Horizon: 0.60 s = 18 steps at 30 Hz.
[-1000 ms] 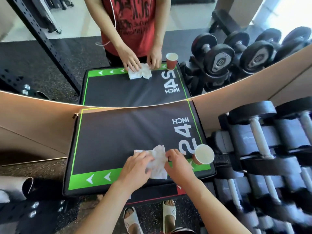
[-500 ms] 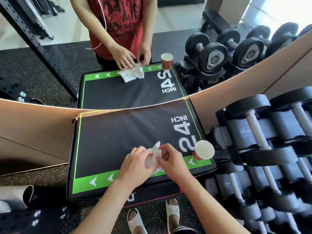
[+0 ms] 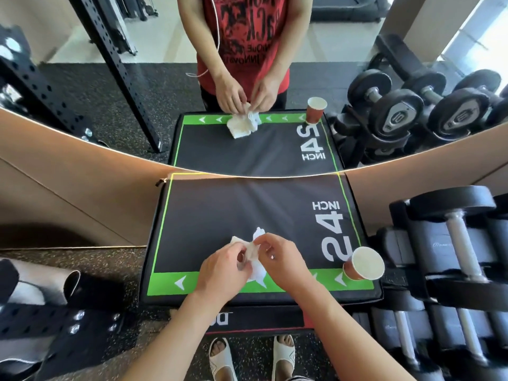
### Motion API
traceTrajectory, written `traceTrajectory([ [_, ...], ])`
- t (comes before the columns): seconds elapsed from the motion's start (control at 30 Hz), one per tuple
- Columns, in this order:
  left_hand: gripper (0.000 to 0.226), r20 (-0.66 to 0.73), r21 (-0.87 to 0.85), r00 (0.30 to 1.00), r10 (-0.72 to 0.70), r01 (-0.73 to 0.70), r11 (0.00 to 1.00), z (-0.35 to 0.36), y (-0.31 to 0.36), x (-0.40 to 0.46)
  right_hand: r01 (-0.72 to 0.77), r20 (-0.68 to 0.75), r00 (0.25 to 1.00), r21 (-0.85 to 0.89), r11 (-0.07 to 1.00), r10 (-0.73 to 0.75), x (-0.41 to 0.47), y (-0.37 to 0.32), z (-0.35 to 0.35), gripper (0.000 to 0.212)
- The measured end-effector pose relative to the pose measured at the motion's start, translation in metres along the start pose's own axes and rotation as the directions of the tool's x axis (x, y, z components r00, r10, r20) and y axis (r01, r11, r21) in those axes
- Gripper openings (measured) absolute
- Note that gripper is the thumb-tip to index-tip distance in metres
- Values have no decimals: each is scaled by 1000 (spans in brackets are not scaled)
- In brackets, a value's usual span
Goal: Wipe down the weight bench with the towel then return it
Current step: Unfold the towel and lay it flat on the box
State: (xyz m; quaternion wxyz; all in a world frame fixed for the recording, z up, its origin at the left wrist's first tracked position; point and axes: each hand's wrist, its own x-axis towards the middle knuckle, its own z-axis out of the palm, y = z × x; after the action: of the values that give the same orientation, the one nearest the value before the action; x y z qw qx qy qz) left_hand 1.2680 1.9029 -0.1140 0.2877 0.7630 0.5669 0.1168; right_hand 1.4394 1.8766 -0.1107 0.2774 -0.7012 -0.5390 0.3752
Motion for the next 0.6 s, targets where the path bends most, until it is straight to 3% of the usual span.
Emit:
traceTrajectory([
  [0.2,19,-16,-34,999,-45,45,998,-5,-4,4,-90,-89,993,-77,993,83,5,13,6,13],
  [0.43,18,-24,-61,998,-56,55,997,-9,-3,10,-127,-144,982,-23,992,123,1,22,9,36],
  [0.6,18,-54,-58,998,-22,19,998,-12,5,9,-185,-114,976,13,983,185,4,20,14,11],
])
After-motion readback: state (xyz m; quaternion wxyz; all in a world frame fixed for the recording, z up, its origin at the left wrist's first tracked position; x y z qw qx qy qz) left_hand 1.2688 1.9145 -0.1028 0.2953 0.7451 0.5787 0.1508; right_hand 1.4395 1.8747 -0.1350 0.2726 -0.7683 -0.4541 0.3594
